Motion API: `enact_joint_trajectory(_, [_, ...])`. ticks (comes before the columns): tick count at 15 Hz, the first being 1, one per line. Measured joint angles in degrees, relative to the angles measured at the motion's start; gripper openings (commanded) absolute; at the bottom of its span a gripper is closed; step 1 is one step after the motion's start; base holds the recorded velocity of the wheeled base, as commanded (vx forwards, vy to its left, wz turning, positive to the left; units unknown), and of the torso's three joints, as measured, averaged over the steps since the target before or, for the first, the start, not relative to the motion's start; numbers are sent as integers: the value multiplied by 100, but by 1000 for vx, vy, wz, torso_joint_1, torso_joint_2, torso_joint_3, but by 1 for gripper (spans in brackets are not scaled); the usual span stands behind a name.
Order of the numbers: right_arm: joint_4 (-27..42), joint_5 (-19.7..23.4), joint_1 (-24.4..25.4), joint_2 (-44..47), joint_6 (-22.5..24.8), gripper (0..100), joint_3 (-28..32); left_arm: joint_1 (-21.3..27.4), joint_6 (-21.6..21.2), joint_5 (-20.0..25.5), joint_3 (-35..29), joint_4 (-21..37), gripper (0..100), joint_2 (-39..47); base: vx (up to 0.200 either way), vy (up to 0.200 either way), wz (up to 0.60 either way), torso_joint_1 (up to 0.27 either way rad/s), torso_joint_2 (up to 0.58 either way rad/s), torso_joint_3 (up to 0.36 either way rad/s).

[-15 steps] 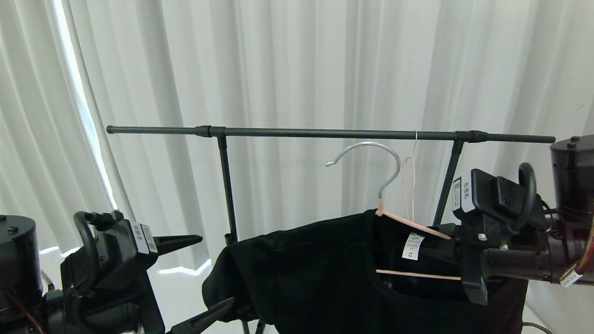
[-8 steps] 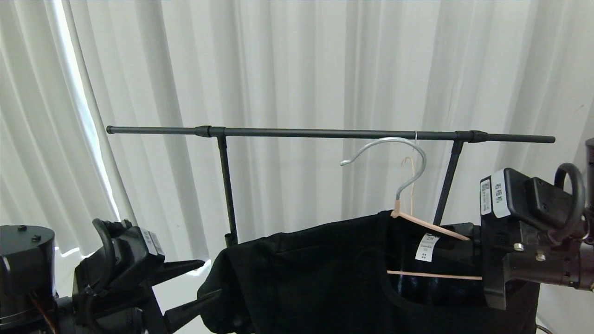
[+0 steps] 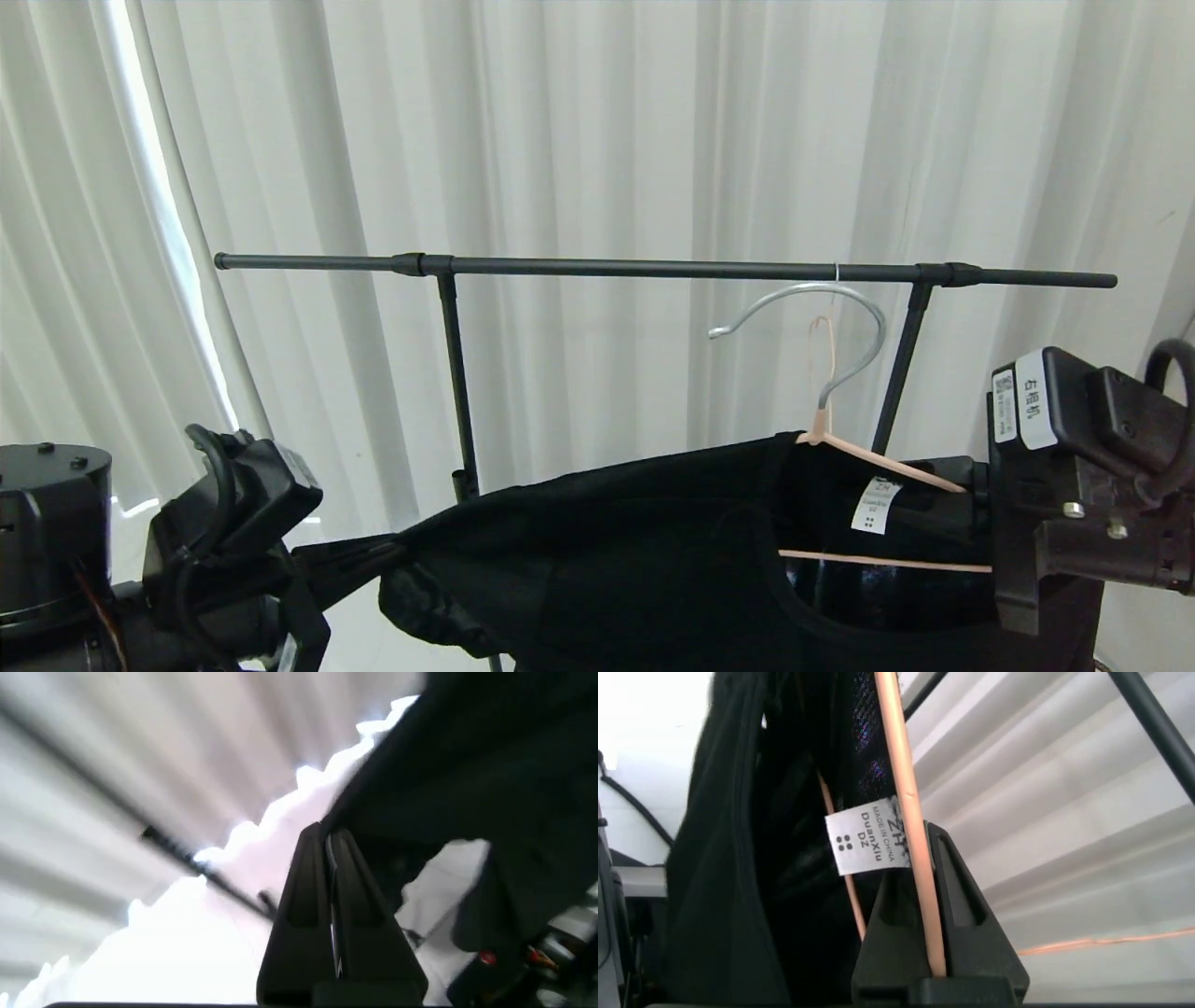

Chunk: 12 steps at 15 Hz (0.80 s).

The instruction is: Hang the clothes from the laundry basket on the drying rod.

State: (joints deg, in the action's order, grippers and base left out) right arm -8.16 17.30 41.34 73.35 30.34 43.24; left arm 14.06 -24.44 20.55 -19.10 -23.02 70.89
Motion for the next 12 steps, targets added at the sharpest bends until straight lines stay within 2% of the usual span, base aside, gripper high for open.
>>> enact_joint_trajectory(4, [-5,0,-240,-158,-51,0,-90,-1161,-44,5,20,-7,0,141,0,0,0,0,0,0])
enact_joint_trajectory(7, [-7,0,-282,-200,-67,0,-96,-1318,-57,16,4,-9,0,127,0,0,0,0,0,0])
enact_joint_trajectory(8, [-10,-1,-284,-205,-67,0,-96,-1291,-57,13,-7,-11,100,89,0,0,0,0,0,0])
enact_joint_trajectory(12, [1,-26,-295,-210,-67,0,-127,-1217,-32,13,-16,-5,100,-105,0,0,0,0,0,0])
